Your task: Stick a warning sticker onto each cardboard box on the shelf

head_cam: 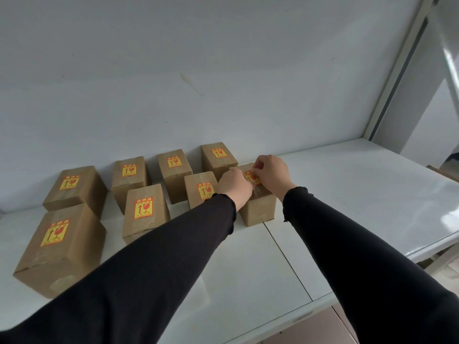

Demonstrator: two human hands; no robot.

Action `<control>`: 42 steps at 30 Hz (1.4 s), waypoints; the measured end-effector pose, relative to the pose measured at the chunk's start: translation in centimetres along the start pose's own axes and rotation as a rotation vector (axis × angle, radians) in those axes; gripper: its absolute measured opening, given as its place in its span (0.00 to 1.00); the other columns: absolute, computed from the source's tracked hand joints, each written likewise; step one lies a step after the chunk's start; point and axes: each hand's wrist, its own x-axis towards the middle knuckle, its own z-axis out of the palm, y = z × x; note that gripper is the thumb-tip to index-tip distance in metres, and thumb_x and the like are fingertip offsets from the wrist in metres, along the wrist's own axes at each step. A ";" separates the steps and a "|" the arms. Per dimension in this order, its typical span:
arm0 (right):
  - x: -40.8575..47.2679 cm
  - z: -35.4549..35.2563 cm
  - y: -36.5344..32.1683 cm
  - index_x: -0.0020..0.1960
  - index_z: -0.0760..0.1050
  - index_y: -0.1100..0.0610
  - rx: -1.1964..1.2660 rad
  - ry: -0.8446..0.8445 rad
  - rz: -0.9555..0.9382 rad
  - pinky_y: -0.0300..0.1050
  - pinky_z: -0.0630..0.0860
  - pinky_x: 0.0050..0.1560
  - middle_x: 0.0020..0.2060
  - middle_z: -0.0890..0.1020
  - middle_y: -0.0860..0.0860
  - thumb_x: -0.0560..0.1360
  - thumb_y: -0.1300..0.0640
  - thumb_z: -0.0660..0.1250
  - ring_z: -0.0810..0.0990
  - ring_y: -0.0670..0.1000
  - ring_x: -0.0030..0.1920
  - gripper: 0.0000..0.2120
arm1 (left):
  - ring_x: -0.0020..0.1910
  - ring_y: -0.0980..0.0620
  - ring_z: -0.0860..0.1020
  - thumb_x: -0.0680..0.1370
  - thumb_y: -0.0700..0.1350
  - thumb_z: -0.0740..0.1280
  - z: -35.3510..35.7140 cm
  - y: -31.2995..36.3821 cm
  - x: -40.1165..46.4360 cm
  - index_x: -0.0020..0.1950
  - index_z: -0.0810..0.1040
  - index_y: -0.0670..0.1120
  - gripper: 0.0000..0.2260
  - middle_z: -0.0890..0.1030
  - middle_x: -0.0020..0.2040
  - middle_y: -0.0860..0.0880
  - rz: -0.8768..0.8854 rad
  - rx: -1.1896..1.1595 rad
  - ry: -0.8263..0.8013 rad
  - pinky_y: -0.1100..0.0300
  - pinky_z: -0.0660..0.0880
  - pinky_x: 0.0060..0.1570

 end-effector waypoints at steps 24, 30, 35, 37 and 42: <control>0.0 -2.9 0.6 0.60 0.76 0.55 0.056 -0.351 0.142 0.49 0.77 0.52 0.54 0.79 0.53 0.74 0.61 0.71 0.77 0.53 0.49 0.16 | 0.50 0.46 0.81 0.81 0.44 0.67 -0.2 -0.2 -1.8 0.57 0.79 0.41 0.08 0.83 0.52 0.45 0.165 0.159 0.129 0.59 0.68 0.37; -1.0 -2.5 -0.3 0.62 0.76 0.56 -0.092 -0.264 0.093 0.47 0.76 0.52 0.57 0.79 0.53 0.75 0.59 0.69 0.78 0.54 0.56 0.16 | 0.49 0.45 0.81 0.80 0.35 0.62 -1.2 -0.7 -3.5 0.55 0.79 0.45 0.09 0.82 0.50 0.46 0.358 0.231 0.122 0.52 0.78 0.44; -1.5 -2.7 -1.0 0.61 0.77 0.55 -0.123 -0.224 0.132 0.43 0.73 0.48 0.57 0.80 0.53 0.75 0.59 0.68 0.78 0.54 0.56 0.15 | 0.56 0.42 0.80 0.79 0.31 0.59 -2.1 -0.8 -4.1 0.60 0.83 0.44 0.17 0.82 0.58 0.44 0.425 0.374 0.041 0.49 0.78 0.56; -2.0 -2.8 -1.4 0.60 0.77 0.56 -0.141 -0.199 0.131 0.42 0.71 0.47 0.56 0.80 0.53 0.75 0.60 0.67 0.78 0.54 0.57 0.13 | 0.55 0.42 0.80 0.78 0.31 0.59 -2.6 -0.6 -4.2 0.59 0.82 0.43 0.17 0.82 0.57 0.43 0.433 0.416 0.024 0.48 0.78 0.55; -2.9 -3.6 -2.1 0.59 0.79 0.55 -0.137 -0.157 0.116 0.43 0.70 0.48 0.56 0.81 0.52 0.76 0.58 0.66 0.78 0.53 0.56 0.12 | 0.55 0.44 0.80 0.80 0.35 0.60 -5.8 -1.1 -5.8 0.60 0.81 0.44 0.14 0.82 0.57 0.45 0.417 0.347 0.066 0.51 0.79 0.54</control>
